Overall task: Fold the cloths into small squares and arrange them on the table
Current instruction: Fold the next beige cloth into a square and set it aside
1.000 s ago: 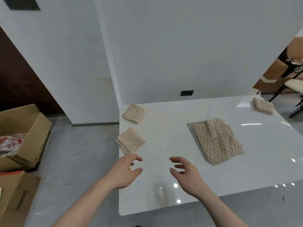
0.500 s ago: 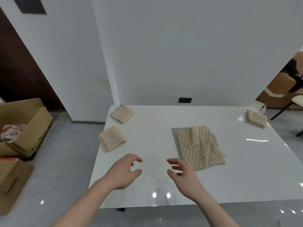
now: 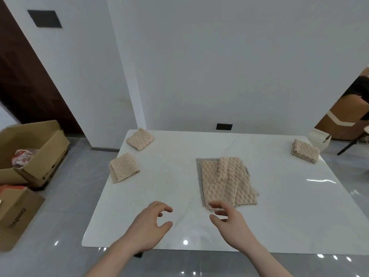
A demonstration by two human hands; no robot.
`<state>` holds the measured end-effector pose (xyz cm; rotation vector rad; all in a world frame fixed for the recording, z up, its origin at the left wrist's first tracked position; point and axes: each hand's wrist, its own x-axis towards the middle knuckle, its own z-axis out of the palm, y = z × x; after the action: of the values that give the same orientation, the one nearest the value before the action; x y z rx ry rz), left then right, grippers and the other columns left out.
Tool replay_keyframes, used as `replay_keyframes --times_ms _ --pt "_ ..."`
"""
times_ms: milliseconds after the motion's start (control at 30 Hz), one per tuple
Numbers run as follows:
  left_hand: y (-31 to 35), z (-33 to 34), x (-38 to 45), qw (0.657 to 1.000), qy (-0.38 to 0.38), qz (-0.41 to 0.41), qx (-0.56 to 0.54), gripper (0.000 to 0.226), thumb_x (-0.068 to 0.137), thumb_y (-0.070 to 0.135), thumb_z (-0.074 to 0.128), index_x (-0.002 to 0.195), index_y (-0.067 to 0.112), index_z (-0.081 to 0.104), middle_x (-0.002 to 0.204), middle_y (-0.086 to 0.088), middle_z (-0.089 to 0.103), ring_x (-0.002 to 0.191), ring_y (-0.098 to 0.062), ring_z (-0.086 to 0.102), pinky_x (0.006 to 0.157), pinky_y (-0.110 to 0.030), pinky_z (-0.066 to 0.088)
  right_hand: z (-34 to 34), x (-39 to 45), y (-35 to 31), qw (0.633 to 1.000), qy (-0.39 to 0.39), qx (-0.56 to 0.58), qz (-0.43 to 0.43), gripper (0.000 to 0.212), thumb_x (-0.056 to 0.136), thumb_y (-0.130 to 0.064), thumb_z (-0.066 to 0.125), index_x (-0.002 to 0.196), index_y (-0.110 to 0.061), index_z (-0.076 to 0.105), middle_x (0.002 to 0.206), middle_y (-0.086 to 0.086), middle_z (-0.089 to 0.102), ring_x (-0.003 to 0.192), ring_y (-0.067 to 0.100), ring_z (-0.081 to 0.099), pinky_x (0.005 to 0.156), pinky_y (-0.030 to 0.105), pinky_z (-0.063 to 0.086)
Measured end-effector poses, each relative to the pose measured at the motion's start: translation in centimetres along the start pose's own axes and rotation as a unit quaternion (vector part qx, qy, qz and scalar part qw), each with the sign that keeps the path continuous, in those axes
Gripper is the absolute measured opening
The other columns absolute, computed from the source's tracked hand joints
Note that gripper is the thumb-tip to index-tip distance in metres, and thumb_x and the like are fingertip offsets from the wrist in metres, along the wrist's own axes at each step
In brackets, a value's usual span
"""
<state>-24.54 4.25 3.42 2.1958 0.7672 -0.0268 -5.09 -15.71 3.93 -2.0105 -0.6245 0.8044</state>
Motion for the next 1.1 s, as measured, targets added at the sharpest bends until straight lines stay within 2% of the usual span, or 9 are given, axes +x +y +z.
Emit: replay_keyframes --times_ms 300,567,733,933,1100 --pt "4.0 5.3 2.9 0.999 -0.027 0.018 -0.006 0.027 0.093 0.039 0.063 0.119 0.043 0.057 0.126 0.029 0.047 0.110 0.006 0.053 0.089 -0.014 0.042 -6.0 -1.5 4.4 0.999 0.035 -0.007 0.021 0.032 0.094 -0.020 0.065 0.119 -0.040 0.063 0.122 -0.027 0.063 0.113 -0.005 0.059 0.095 0.023 0.051" --pt "8.8 10.8 6.1 1.000 -0.003 -0.011 0.007 0.028 0.094 0.039 0.061 0.122 0.041 0.057 0.127 0.028 0.046 0.111 0.003 0.054 0.092 -0.018 0.046 -13.1 2.4 8.2 0.999 0.003 -0.033 -0.005 0.033 0.093 -0.019 0.065 0.117 -0.042 0.062 0.121 -0.029 0.061 0.113 -0.004 0.058 0.097 0.027 0.052" --pt "10.2 14.6 9.2 0.999 -0.021 -0.026 0.031 0.031 0.093 0.038 0.060 0.124 0.038 0.056 0.129 0.027 0.044 0.114 0.000 0.053 0.097 -0.022 0.046 -16.4 5.8 12.4 0.998 0.002 -0.061 -0.010 0.034 0.092 -0.018 0.066 0.116 -0.042 0.061 0.122 -0.028 0.060 0.112 -0.001 0.058 0.095 0.026 0.051" --pt "9.9 16.8 14.4 0.997 -0.023 -0.024 0.071 0.038 0.094 0.035 0.058 0.131 0.033 0.056 0.133 0.023 0.041 0.121 -0.005 0.049 0.101 -0.022 0.043 -17.4 10.1 15.7 0.995 -0.002 -0.097 -0.011 0.035 0.091 -0.018 0.066 0.120 -0.038 0.062 0.124 -0.024 0.057 0.113 0.000 0.057 0.095 0.023 0.048" --pt "6.8 19.9 20.2 0.996 -0.017 -0.007 0.086 0.038 0.093 0.036 0.057 0.131 0.032 0.056 0.135 0.024 0.038 0.125 -0.004 0.043 0.101 -0.019 0.041 -15.5 15.6 19.3 0.991 0.012 -0.134 -0.028 0.033 0.091 -0.019 0.068 0.118 -0.039 0.063 0.124 -0.023 0.054 0.115 0.001 0.055 0.097 0.023 0.047"
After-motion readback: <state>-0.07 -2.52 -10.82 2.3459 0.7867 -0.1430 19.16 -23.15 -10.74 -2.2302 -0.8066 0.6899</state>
